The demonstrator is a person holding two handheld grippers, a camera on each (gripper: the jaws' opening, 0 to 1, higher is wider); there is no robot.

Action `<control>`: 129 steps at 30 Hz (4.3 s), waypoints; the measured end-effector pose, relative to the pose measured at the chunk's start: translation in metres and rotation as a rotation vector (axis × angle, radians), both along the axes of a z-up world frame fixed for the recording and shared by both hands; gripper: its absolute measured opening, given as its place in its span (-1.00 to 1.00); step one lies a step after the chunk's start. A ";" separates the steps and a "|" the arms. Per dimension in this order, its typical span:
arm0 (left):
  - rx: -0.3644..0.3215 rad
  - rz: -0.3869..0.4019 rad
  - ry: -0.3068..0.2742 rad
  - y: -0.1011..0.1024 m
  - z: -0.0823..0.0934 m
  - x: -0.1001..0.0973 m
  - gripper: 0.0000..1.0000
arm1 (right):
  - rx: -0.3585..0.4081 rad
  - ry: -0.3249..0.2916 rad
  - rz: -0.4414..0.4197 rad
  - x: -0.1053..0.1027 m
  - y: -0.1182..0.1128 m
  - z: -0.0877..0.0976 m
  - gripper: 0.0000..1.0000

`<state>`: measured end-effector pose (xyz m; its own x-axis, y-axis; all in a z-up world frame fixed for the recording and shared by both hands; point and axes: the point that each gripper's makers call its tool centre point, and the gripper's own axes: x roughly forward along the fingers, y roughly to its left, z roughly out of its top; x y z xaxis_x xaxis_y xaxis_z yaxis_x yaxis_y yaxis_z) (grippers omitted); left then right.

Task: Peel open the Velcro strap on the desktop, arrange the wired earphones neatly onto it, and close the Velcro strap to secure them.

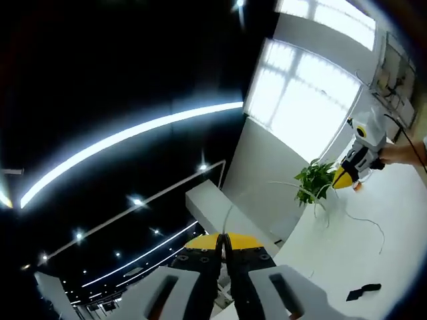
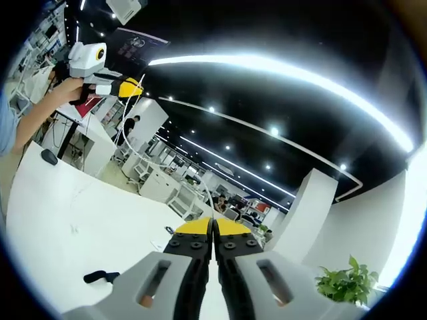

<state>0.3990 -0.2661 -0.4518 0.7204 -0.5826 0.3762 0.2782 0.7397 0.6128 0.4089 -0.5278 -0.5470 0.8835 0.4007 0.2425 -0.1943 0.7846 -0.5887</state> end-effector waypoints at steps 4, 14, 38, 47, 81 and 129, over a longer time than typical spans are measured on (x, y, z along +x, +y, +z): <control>0.003 -0.053 0.026 -0.012 -0.001 -0.012 -0.87 | 0.017 -0.017 0.001 -0.005 -0.003 0.004 -0.94; 0.024 -0.064 0.051 -0.020 -0.015 -0.015 -0.87 | 0.025 -0.011 -0.004 -0.005 -0.007 0.000 -0.94; 0.034 0.095 0.228 0.062 -0.102 0.019 -0.87 | -0.011 0.050 0.060 0.016 0.036 -0.016 -0.94; 0.063 -0.037 0.271 0.026 -0.124 -0.003 -0.87 | -0.015 0.059 0.057 0.017 0.037 -0.020 -0.94; 0.036 -0.015 0.649 0.045 -0.338 0.002 -0.87 | -0.092 0.215 0.121 0.026 0.080 -0.103 -0.94; 0.087 -0.141 0.811 0.009 -0.389 -0.022 -0.72 | -0.143 0.329 0.163 0.011 0.092 -0.158 -0.94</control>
<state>0.3768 -0.2573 -0.8412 0.6667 -0.6909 -0.2798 0.7453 0.6239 0.2352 0.4194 -0.4358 -0.7053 0.8267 0.5515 -0.1114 -0.5061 0.6423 -0.5756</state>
